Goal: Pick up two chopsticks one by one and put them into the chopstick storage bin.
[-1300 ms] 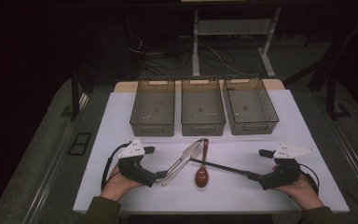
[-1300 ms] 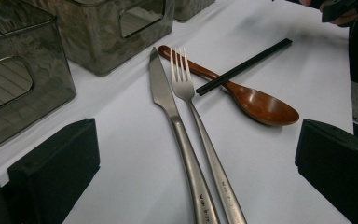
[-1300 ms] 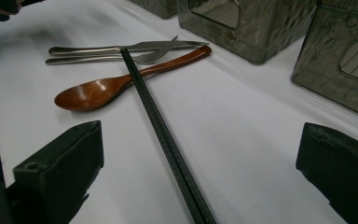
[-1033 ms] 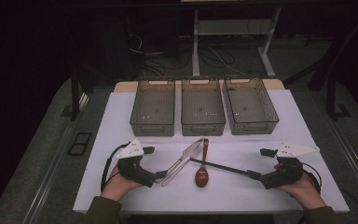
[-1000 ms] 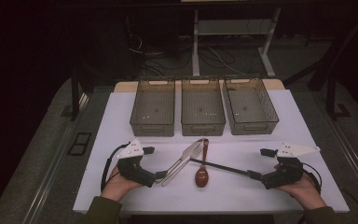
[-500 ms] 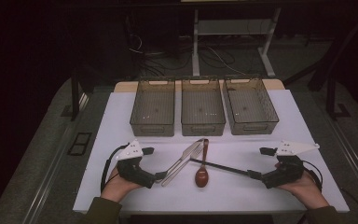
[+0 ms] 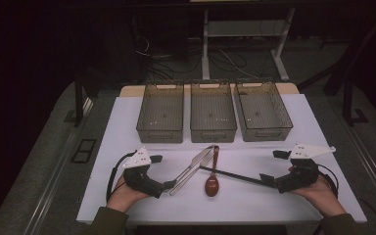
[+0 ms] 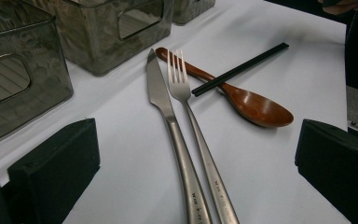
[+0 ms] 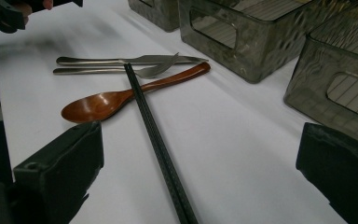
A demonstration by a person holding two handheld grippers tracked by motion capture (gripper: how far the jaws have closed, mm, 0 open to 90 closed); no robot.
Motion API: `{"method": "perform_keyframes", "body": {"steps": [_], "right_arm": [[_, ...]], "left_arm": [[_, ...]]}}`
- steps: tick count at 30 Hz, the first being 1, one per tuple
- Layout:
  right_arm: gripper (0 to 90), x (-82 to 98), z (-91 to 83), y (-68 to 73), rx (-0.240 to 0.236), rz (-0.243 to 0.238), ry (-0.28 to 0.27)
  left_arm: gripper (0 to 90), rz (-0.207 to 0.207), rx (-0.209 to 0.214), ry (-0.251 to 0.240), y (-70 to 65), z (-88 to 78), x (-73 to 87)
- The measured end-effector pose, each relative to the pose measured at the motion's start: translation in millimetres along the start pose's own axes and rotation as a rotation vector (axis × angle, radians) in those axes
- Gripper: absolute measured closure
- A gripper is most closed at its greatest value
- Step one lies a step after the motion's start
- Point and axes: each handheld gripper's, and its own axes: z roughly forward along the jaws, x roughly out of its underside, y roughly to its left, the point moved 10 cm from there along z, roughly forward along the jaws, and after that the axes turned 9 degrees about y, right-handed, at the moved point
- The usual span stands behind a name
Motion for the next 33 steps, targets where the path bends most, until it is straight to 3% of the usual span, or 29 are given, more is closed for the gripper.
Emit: {"method": "perform_keyframes", "body": {"steps": [18,33], "right_arm": [[0.2,-10.8,11.0,-4.2,-0.020,-0.037,0.027],[6.8,-10.8,23.0,-6.7,-0.065,-0.066,0.076]], "left_arm": [[0.0,0.002,-0.001,-0.001,0.6,1.1,0.7],[0.0,0.000,-0.003,0.003,1.5,1.3,1.7]]}}
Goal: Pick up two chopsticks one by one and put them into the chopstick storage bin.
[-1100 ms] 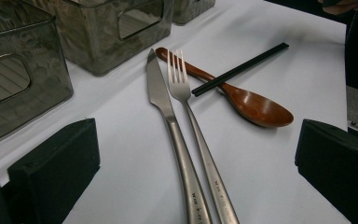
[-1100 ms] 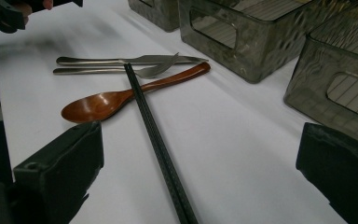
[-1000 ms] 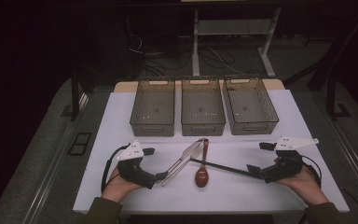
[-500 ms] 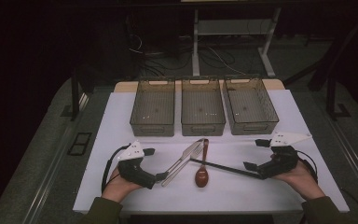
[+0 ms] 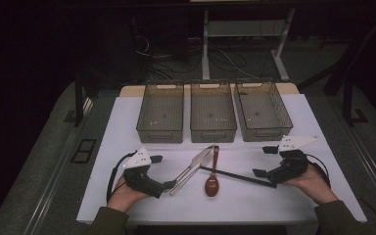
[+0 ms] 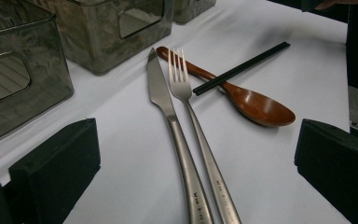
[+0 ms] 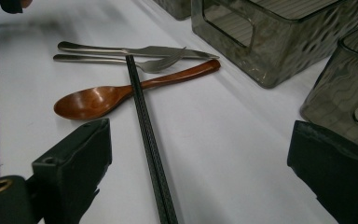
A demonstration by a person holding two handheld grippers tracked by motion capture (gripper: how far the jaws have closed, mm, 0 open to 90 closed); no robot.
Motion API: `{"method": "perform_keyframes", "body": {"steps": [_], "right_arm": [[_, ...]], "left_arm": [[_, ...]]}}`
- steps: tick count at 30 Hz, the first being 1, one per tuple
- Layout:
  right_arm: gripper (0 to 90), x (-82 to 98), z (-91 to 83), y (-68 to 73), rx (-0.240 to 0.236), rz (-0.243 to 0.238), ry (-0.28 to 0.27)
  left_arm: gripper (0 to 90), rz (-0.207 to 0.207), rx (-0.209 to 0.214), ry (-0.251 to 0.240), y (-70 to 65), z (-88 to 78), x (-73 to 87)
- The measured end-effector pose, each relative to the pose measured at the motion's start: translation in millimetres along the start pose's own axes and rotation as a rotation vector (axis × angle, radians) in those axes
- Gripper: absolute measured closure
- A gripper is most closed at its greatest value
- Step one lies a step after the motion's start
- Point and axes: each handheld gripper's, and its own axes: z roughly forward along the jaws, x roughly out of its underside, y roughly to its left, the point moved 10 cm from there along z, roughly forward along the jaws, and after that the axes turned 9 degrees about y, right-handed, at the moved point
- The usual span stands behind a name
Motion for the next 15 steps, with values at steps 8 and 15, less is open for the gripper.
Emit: {"method": "perform_keyframes", "body": {"steps": [8,15], "right_arm": [[18.1,5.4,0.6,1.1,0.000,-0.019,0.028],[30.7,10.0,2.2,2.5,-0.001,-0.044,0.050]], "left_arm": [[0.0,-0.001,-0.001,0.003,-0.2,0.8,0.9],[0.0,0.000,-0.001,0.003,0.0,1.0,1.1]]}}
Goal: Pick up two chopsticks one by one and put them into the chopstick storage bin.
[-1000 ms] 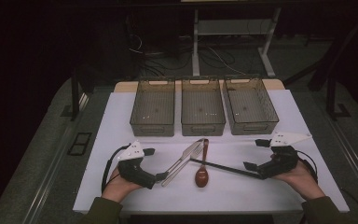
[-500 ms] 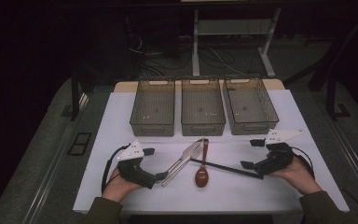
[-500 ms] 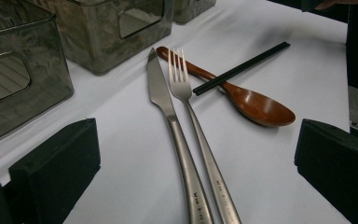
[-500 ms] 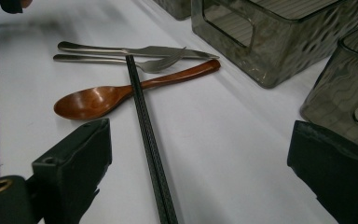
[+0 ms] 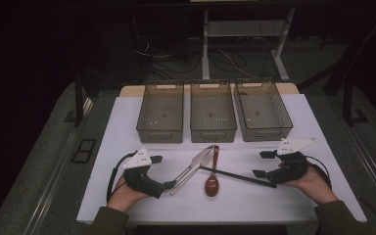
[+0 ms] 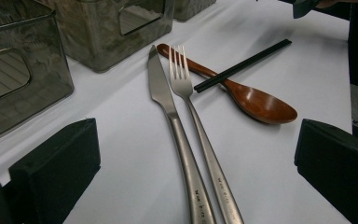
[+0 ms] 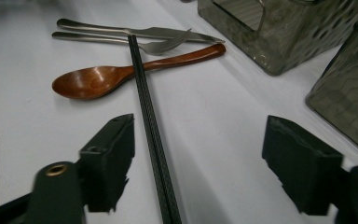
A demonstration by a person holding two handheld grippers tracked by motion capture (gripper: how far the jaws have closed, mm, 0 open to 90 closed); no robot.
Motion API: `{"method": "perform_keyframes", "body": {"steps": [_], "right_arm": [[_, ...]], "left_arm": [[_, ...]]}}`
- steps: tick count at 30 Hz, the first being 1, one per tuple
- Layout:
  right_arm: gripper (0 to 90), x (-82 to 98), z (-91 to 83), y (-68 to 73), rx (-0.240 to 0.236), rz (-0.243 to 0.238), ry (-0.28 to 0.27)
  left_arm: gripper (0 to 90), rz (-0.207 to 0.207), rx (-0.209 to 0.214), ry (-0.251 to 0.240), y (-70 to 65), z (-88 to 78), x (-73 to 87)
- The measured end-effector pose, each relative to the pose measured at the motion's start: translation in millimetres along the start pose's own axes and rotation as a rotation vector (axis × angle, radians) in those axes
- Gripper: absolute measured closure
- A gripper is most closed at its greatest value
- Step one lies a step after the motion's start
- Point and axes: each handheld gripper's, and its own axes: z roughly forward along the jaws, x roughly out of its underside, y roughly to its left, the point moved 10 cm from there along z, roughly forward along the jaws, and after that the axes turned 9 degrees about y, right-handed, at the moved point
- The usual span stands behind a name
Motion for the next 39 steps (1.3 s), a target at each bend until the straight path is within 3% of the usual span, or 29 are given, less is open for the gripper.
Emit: {"method": "perform_keyframes", "body": {"steps": [13,26,39], "right_arm": [[48.2,8.0,3.6,3.0,-0.003,-0.039,0.038],[66.2,19.4,11.0,7.8,-0.048,-0.050,0.083],[74.7,27.0,19.9,9.0,-0.065,-0.057,0.138]], "left_arm": [[0.0,0.001,0.005,0.011,-0.3,1.9,2.2],[0.0,-0.001,0.003,0.018,0.2,2.8,3.2],[0.0,0.001,0.006,0.022,0.2,3.7,4.1]]}}
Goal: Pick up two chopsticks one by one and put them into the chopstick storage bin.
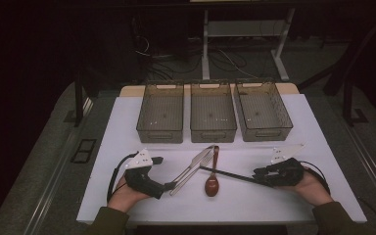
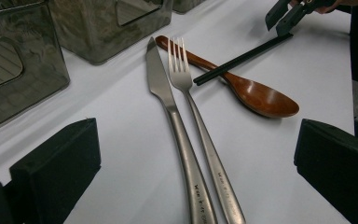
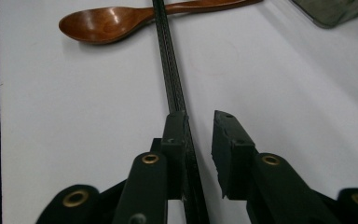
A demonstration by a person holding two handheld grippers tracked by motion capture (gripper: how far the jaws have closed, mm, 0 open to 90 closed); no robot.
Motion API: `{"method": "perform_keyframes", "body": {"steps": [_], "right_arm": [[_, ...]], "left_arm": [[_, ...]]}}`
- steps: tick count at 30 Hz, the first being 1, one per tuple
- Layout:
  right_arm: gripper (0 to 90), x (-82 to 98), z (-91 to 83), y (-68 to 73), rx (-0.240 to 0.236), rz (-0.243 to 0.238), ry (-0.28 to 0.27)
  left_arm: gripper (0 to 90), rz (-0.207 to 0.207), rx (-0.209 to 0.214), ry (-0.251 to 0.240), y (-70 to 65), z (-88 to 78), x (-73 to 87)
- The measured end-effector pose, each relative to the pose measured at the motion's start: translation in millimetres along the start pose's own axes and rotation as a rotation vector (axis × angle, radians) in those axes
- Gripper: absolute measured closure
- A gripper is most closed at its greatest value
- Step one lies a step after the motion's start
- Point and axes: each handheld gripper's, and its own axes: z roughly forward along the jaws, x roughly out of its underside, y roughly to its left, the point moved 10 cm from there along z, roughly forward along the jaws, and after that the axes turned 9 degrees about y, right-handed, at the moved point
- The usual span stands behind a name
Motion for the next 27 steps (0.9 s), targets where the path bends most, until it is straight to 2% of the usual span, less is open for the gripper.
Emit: {"method": "perform_keyframes", "body": {"steps": [10,27], "right_arm": [[78.9,2.9,2.9,-0.2,-0.010,0.000,0.024],[79.5,4.8,5.4,-1.6,-0.006,-0.002,0.042]], "left_arm": [[0.0,-0.001,-0.001,0.000,0.1,-0.1,0.1],[0.0,-0.002,0.002,0.001,-0.2,-0.4,0.4]]}}
